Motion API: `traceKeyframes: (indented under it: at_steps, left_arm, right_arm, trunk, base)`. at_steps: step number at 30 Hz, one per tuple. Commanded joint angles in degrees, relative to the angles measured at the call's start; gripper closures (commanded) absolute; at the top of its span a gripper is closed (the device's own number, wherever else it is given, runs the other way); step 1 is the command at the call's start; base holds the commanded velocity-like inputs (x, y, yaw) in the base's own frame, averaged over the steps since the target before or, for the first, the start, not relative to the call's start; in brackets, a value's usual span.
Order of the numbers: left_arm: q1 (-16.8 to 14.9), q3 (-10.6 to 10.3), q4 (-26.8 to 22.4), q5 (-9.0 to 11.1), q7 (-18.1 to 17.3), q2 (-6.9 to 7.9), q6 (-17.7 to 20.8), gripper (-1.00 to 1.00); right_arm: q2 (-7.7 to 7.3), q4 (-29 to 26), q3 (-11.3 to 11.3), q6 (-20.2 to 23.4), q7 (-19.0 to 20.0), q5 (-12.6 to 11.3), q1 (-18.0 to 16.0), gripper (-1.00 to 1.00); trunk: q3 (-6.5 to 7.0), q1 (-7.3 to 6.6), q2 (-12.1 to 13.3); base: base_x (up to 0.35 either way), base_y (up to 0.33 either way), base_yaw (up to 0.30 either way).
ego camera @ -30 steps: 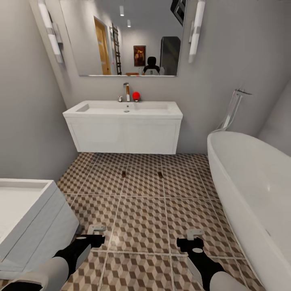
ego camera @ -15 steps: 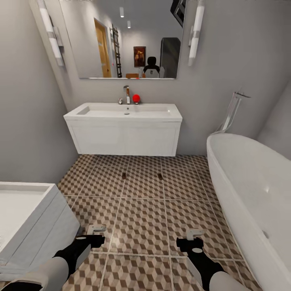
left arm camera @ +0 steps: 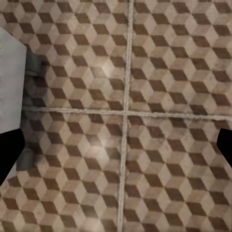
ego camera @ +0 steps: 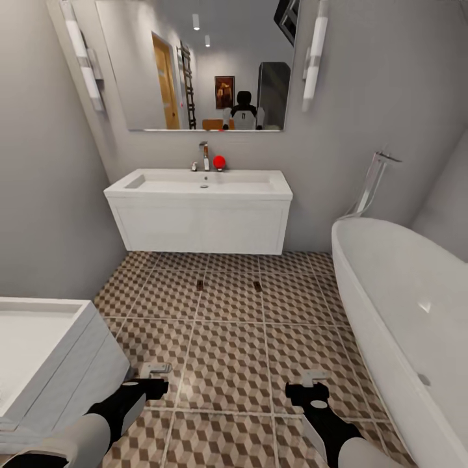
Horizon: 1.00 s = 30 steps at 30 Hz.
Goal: Take the four mousetraps from the cabinet in the bathroom and place them on the bathroom floor. Make sure all four end up on the same floor surface, and ensure that at least two of them are either under or directly next to the same bathroom sink.
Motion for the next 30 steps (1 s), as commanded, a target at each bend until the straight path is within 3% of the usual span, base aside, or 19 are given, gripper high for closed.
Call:
traceKeyframes:
  at_steps: [1, 20, 30]
  left_arm:
    - [0.00, -0.50, -0.04, 0.54, 0.24, 0.05, 0.34, -1.00]
    - [-0.02, -0.68, 6.51, 0.82, -0.36, 0.10, -1.88, -1.00]
    - [0.08, -0.68, 10.03, 0.86, -0.38, 0.03, -4.43, -1.00]
  right_arm:
    - [0.04, 0.06, -0.29, -0.14, -0.17, 0.58, -0.04, -1.00]
    - [0.16, 1.41, -0.29, -4.24, -2.61, 0.21, 0.03, -1.00]
    - [0.17, 6.15, -0.28, -4.16, -2.53, 0.35, 0.65, -1.00]
  trunk:
    - [0.14, -0.23, 0.39]
    - [3.55, -4.40, 8.01]
    - [5.35, -6.60, 12.03]
  base:
    - [0.000, 0.000, 0.000]
    - [0.000, 0.000, 0.000]
    - [0.000, 0.000, 0.000]
